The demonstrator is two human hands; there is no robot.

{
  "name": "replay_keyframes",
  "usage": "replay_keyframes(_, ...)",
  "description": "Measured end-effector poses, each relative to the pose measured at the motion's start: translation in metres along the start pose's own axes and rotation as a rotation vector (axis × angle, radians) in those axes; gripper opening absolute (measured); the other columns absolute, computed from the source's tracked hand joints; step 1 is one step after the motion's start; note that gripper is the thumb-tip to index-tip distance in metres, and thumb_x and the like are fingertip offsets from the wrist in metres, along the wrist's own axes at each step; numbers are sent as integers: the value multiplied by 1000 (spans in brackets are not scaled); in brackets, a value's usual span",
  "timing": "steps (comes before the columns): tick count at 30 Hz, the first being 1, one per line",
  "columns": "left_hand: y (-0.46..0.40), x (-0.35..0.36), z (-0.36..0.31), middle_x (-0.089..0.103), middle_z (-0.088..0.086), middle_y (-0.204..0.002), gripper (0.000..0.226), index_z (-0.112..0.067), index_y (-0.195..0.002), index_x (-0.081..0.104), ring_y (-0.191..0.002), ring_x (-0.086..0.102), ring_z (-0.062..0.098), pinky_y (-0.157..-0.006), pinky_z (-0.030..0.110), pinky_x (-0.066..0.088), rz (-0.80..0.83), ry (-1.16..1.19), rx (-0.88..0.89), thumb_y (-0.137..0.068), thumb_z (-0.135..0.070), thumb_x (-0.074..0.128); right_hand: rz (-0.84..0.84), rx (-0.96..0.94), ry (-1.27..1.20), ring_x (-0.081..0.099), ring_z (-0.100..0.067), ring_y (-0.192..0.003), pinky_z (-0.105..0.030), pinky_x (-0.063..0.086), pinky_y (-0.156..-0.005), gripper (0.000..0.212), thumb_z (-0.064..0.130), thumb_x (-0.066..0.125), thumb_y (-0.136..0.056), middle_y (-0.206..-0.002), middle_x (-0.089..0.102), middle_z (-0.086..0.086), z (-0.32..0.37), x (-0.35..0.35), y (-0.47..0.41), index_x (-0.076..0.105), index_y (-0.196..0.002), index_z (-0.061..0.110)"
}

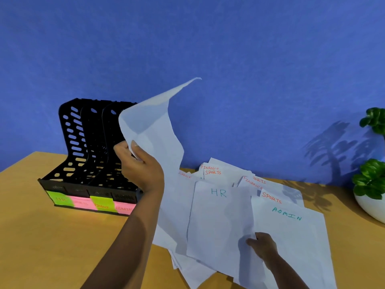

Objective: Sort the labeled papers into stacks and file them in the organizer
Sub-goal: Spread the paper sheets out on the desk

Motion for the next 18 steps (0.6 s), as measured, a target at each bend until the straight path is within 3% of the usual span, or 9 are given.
replay_keyframes(4, 2, 9, -6, 55, 7, -73, 23, 10, -94, 50, -57, 48, 16, -48, 4, 32, 22, 27, -9, -95, -11, 42, -3, 15, -17, 62, -30, -91, -25, 41, -71, 20, 12, 60, -83, -102, 70, -17, 1, 0, 1, 70, -98, 2)
replay_keyframes(7, 12, 22, 4, 48, -2, -63, 15, 3, -91, 51, -49, 38, 11, -45, 2, 33, 127, -40, -68, -95, -10, 44, 11, 12, -24, 62, -30, -96, -30, 45, -78, 22, 15, 61, -84, -105, 69, -15, 1, 1, 1, 70, -101, 4)
replay_keyframes(10, 31, 32, 32, 43, -3, -59, 11, -12, -85, 43, -50, 36, 5, -46, 17, 32, 319, -165, -152, -95, -9, 45, 19, -7, -35, 58, -26, -84, -29, 44, -74, 16, 24, 61, -87, -92, 69, -11, 5, -2, 4, 71, -84, 11)
replay_keyframes(12, 50, 38, 70, 56, 14, -76, 9, -8, -86, 47, -62, 48, 22, -55, 23, 26, 511, -319, -312, -95, -10, 46, 3, -17, -67, 55, -26, -78, -25, 38, -68, 30, 26, 60, -88, -72, 61, -4, 6, -8, 4, 60, -60, 18)
replay_keyframes(13, 64, 40, 92, 62, 21, -90, 12, -4, -91, 54, -77, 55, 28, -63, 29, 33, 650, -415, -402, -94, -11, 46, -3, -16, -87, 55, -26, -77, -25, 37, -66, 34, 25, 59, -89, -70, 59, -4, 7, -11, 5, 56, -55, 19)
replay_keyframes(16, 120, 39, 142, 56, 24, -125, 31, 3, -117, 55, -117, 52, 34, -89, 33, 41, 1150, -740, -492, -96, -17, 43, 48, -33, -203, 61, -31, -83, -32, 46, -72, 25, 18, 59, -89, -79, 65, -11, 17, -17, 16, 63, -64, 12)
replay_keyframes(18, 150, 24, 161, 52, 21, -132, 35, 1, -122, 52, -124, 48, 33, -95, 31, 40, 1272, -861, -551, -95, -18, 43, 104, -86, -319, 62, -32, -81, -28, 50, -68, 23, 6, 56, -89, -76, 66, -10, 25, -19, 24, 64, -67, 10)
Point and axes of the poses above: each hand's wrist, its own y-axis away from the middle knuckle, its own x-axis out of the palm, z = x × y, the point moved 8 cm from there along -y, towards the middle knuckle
